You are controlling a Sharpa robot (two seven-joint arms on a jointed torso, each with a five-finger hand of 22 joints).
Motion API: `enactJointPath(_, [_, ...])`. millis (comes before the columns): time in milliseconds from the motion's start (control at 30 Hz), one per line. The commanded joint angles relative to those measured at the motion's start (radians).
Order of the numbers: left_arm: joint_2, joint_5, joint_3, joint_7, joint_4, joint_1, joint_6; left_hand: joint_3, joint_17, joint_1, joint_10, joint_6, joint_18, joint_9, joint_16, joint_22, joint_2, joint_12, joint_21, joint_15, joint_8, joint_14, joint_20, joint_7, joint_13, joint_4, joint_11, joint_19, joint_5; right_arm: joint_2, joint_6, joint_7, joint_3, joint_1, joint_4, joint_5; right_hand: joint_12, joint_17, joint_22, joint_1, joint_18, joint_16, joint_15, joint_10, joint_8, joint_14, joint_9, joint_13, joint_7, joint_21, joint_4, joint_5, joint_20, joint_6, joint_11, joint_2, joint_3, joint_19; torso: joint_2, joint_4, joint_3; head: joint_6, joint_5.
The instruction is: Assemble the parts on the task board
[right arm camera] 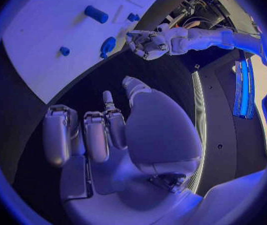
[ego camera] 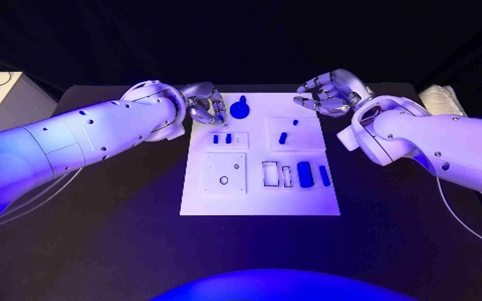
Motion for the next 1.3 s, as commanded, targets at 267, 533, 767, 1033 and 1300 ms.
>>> enactJointPath(267, [0.01,-0.008,-0.005,-0.001,-0.002,-0.001,0.039,-0.002,0.001,-0.005,0.005,0.006,-0.01,0.001,0.004,-0.001,0.0,-0.007,0.006,-0.002,-0.003,0.007,0.002,0.0,0.001,-0.002,-0.001,0.005,0.007,0.001,0.0,0.012,0.0,-0.001,0.0,-0.002,0.0,0.111,0.152,-0.006,0.005,-0.005,-0.006,-0.001,0.005,0.067,-0.001,0.152,-0.006,-0.002,-0.002,0.006,-0.007,0.003,-0.004,0.002,0.005,0.028,0.001,0.0,-0.0006,0.001,-0.002])
enactJointPath(533, [0.013,0.005,-0.006,-0.006,0.002,-0.002,0.045,-0.002,0.001,-0.005,0.006,0.007,-0.01,0.002,0.004,0.001,0.001,-0.007,0.007,-0.003,-0.004,0.008,0.002,0.001,0.001,-0.002,-0.001,0.007,0.007,0.002,0.0,0.013,0.0,-0.001,0.001,-0.002,-0.001,0.111,0.152,-0.006,0.005,-0.006,-0.006,-0.001,0.005,0.067,-0.002,0.151,-0.006,-0.003,-0.002,0.007,-0.007,0.003,-0.005,0.002,0.007,0.028,0.001,-0.0002,-0.0004,0.001,-0.005])
enactJointPath(767, [0.013,0.007,-0.007,-0.009,0.002,-0.002,0.052,-0.002,0.002,-0.005,0.006,0.008,-0.011,0.002,0.004,0.002,0.002,-0.008,0.008,-0.003,-0.004,0.008,0.002,0.001,0.001,-0.002,-0.001,0.008,0.007,0.001,0.0,0.012,0.0,-0.001,0.001,-0.002,-0.001,0.111,0.152,-0.006,0.005,-0.006,-0.006,-0.001,0.005,0.067,-0.002,0.151,-0.006,-0.003,-0.002,0.007,-0.007,0.003,-0.005,0.002,0.007,0.028,0.0,-0.0004,0.0,0.0,-0.004])
enactJointPath(1033, [0.014,0.007,-0.008,-0.009,0.003,-0.002,0.06,-0.002,0.002,-0.004,0.007,0.008,-0.011,0.002,0.004,0.004,0.002,-0.008,0.009,-0.003,-0.004,0.009,0.002,0.0,0.001,-0.003,-0.001,0.011,0.007,0.0,-0.001,0.012,0.0,-0.001,0.002,-0.002,-0.001,0.111,0.152,-0.006,0.005,-0.006,-0.006,-0.001,0.005,0.067,-0.002,0.151,-0.006,-0.003,-0.002,0.007,-0.007,0.003,-0.005,0.002,0.007,0.028,0.0,0.0005,0.0,-0.001,-0.004])
enactJointPath(1300, [0.017,0.007,-0.01,-0.014,0.0,-0.002,0.073,-0.002,-0.001,-0.005,0.008,0.01,-0.011,0.003,0.004,0.003,0.003,-0.009,0.008,-0.003,-0.005,0.008,0.001,0.0,0.002,-0.003,-0.002,0.01,0.006,-0.001,0.0,0.012,0.0,-0.001,0.003,-0.002,-0.001,0.111,0.152,-0.006,0.005,-0.006,-0.006,-0.001,0.005,0.067,-0.002,0.151,-0.006,-0.003,-0.002,0.007,-0.007,0.003,-0.005,0.002,0.007,0.028,0.001,-0.0008,0.0,-0.003,-0.003])
